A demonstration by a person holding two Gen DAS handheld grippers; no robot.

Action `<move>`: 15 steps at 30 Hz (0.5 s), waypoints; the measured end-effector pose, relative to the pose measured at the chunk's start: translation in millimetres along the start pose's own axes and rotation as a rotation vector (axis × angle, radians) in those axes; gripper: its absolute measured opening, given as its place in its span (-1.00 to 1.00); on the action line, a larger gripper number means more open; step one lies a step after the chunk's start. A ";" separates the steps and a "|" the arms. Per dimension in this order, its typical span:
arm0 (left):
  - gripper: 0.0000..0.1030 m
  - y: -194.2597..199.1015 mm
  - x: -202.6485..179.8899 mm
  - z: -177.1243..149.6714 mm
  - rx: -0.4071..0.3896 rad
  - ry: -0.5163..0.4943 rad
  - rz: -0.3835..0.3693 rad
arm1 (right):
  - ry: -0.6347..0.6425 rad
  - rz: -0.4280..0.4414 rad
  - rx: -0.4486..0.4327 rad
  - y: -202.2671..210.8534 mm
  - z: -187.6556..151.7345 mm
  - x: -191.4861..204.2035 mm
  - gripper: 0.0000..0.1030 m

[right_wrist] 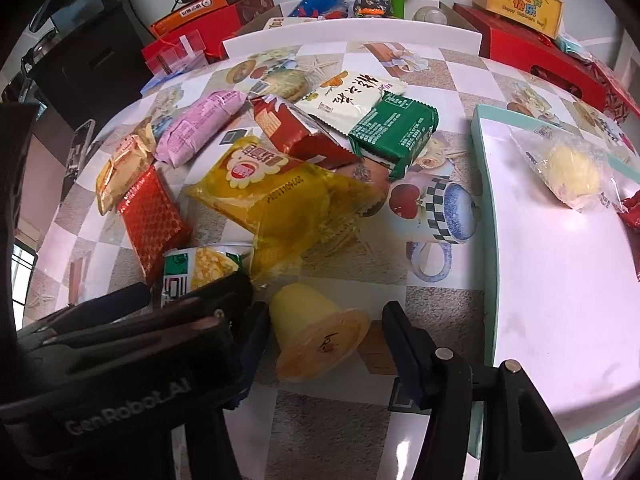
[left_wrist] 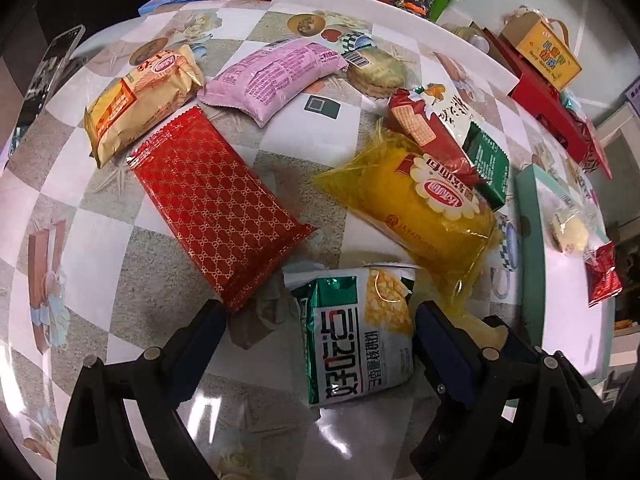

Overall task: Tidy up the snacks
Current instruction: 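Grasp the yellow jelly cup with the right gripper while the left grasps the green-white snack bag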

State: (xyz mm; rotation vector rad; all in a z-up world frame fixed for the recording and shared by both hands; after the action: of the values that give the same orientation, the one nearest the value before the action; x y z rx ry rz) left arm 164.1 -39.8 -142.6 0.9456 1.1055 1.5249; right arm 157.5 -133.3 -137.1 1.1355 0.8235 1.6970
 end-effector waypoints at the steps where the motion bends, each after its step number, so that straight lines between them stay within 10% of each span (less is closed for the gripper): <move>1: 0.82 -0.3 0.0 -0.2 -0.002 -0.002 0.002 | 0.003 -0.008 0.002 0.0 -0.1 -0.8 0.21; 15: 0.68 -0.5 33.7 2.0 -0.009 0.035 0.025 | 0.000 -0.042 0.007 4.0 -2.4 -9.6 0.20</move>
State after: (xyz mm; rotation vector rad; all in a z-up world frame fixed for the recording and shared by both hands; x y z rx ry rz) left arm 159.1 -6.5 -141.2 0.9326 1.1147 1.5708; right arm 155.6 -143.8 -137.6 1.1157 0.8475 1.6611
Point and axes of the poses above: each gripper's, at about its wrist camera, not at the fingertips, and y roughly against the way its jaws point, x to its left, z to its top, the point moved 9 cm from there along -y, roughly the way its jaws point, and after that the axes turned 13 degrees about z, right-handed, at the moved point
